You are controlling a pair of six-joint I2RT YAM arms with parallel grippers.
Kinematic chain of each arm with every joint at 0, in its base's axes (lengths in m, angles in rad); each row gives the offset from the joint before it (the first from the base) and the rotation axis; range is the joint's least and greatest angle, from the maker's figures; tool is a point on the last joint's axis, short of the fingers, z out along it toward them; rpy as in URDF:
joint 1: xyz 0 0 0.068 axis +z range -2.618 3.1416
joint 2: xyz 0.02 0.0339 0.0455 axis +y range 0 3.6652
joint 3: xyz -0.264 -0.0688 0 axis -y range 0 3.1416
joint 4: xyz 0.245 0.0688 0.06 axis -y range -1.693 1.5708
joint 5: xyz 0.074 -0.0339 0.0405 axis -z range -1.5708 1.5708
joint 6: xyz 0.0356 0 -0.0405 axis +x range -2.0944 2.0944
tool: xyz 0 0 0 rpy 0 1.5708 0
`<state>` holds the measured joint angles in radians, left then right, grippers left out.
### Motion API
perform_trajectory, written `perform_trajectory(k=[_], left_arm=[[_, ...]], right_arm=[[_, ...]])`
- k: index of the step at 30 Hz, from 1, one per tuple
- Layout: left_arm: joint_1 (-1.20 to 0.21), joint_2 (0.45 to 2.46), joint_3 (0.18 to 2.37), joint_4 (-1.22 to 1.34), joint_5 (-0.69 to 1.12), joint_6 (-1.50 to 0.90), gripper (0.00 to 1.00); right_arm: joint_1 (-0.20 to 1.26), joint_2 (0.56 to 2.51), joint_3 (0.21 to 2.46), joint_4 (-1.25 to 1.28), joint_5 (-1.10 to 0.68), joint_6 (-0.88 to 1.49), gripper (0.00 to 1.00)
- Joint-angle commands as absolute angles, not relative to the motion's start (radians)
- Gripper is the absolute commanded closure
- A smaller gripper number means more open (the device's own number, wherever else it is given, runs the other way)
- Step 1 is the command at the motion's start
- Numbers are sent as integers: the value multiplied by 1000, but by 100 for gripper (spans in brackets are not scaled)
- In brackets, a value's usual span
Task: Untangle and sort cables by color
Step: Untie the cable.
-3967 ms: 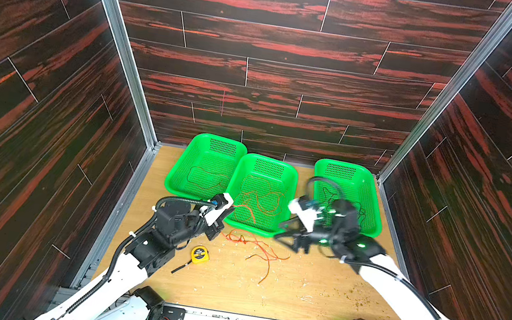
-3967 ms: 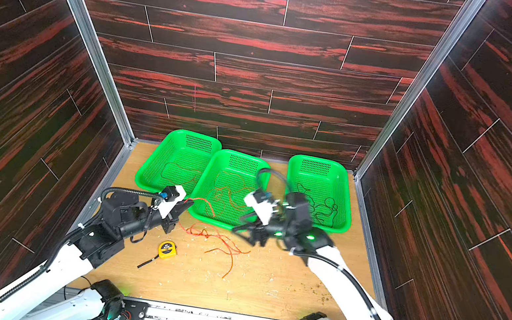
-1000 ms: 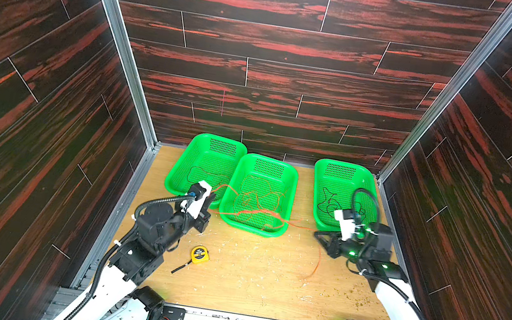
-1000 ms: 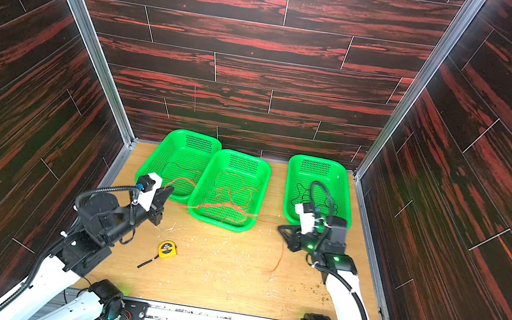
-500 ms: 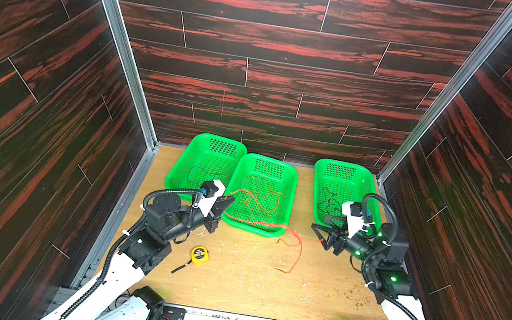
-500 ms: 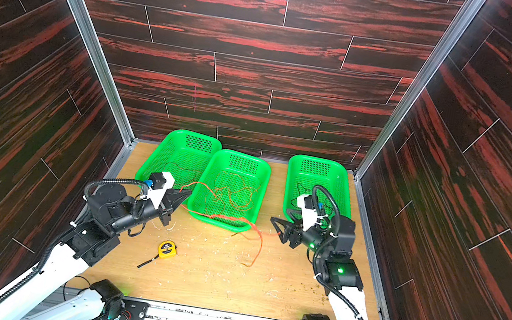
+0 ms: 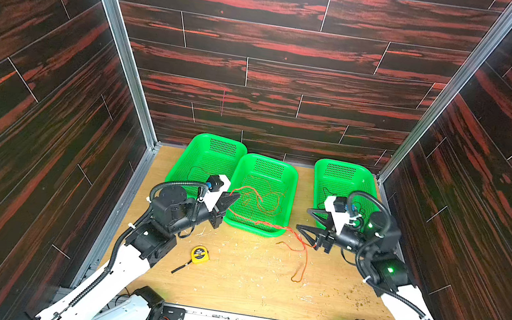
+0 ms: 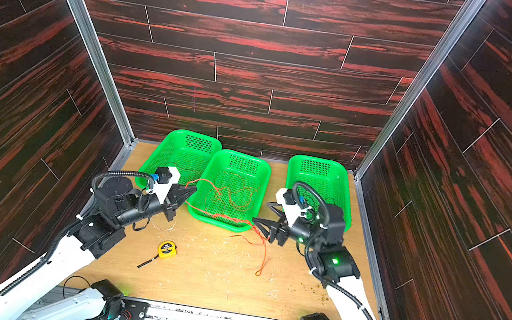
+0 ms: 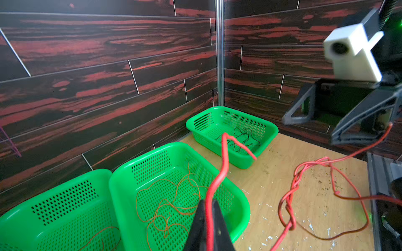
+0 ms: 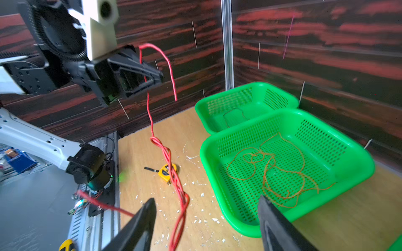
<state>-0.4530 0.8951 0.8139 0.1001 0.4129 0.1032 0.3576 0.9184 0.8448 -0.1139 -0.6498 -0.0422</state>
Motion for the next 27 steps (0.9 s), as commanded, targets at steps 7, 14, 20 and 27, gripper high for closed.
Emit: perform_trajectory(k=[7, 14, 20, 27], left_arm=[[-456, 840, 813, 107, 339, 94, 100], [-456, 869, 829, 72, 431, 117, 100], [-456, 921, 866, 47, 502, 142, 100], [-457, 946, 881, 76, 531, 126, 100]], right_arm=[[219, 857, 893, -210, -293, 86, 19], [196, 859, 956, -271, -704, -38, 21], [475, 999, 1095, -509, -501, -225, 20], [565, 1154, 1082, -498, -598, -195, 18]])
